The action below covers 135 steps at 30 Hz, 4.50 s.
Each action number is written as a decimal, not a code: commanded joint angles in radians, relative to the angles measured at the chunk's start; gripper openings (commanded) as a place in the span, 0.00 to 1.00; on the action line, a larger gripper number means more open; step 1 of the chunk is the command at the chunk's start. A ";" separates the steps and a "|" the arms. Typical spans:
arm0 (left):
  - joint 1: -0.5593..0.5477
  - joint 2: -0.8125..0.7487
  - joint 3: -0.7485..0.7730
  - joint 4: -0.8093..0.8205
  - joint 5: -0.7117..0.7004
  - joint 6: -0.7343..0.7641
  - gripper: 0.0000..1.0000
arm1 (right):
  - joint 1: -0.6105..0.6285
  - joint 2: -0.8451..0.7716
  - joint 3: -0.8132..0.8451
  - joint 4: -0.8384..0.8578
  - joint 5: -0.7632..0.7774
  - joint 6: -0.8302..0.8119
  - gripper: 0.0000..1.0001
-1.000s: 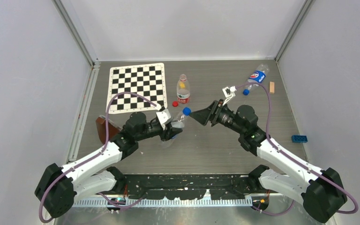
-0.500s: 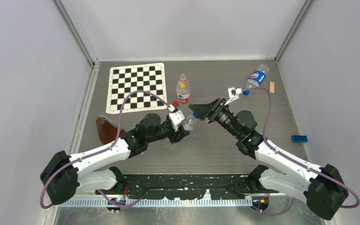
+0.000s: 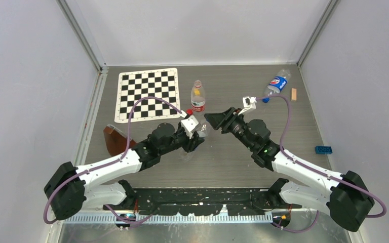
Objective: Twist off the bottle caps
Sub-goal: Unscrew the bottle cap from the plastic bottle.
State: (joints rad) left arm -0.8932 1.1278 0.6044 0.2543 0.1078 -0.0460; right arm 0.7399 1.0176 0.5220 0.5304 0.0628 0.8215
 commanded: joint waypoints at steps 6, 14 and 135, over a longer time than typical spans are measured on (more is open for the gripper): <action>-0.010 0.020 0.037 0.081 -0.011 -0.015 0.03 | 0.008 0.020 0.040 0.058 0.029 -0.021 0.28; -0.006 0.015 0.021 0.141 0.063 -0.052 0.03 | 0.009 0.027 0.052 0.083 -0.041 -0.060 0.01; 0.232 -0.050 -0.017 0.081 0.330 -0.139 0.00 | -0.053 -0.146 0.050 -0.026 -0.136 -0.031 0.73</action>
State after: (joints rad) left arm -0.6376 1.0946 0.5552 0.4889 0.6212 -0.2955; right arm 0.6807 0.8406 0.5144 0.6174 -0.1387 0.8085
